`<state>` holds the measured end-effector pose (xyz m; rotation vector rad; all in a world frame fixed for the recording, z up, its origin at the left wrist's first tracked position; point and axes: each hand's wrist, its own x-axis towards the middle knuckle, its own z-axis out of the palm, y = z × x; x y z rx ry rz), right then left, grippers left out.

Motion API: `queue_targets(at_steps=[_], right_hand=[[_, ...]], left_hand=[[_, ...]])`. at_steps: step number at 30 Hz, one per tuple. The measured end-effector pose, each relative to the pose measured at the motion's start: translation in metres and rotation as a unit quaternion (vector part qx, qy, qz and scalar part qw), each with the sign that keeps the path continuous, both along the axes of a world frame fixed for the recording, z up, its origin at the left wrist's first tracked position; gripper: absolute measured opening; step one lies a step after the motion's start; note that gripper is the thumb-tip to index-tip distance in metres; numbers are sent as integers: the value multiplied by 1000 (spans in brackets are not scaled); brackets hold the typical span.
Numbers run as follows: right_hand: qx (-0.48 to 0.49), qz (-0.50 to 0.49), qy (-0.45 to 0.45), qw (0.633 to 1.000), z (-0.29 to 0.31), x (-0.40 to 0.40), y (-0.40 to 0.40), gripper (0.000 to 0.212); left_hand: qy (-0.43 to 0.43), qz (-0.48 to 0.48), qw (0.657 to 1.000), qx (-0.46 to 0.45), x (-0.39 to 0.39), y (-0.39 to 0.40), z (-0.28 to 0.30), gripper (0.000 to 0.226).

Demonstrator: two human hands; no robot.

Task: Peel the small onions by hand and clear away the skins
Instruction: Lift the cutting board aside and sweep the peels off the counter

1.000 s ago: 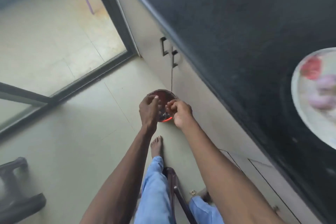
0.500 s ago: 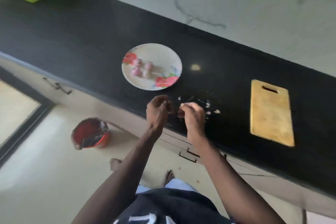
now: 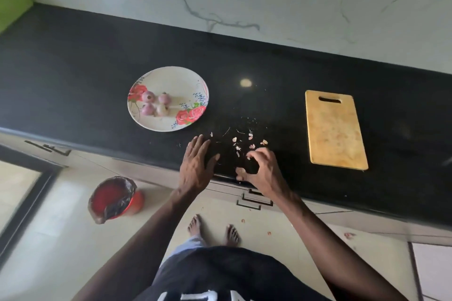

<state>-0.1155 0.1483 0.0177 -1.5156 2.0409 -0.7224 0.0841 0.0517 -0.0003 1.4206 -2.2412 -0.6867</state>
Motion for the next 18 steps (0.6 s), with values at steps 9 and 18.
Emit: queue_targets(at_steps=[9,18], right_hand=[[-121,-151,57,979,-13,11,-30,38],[-1,-118,169,979,-28,22,-21,74]], left_hand=[[-133,-53,989,37,-38,-31,13,75],[-161,-73,983,54,-51,-3,9,85]])
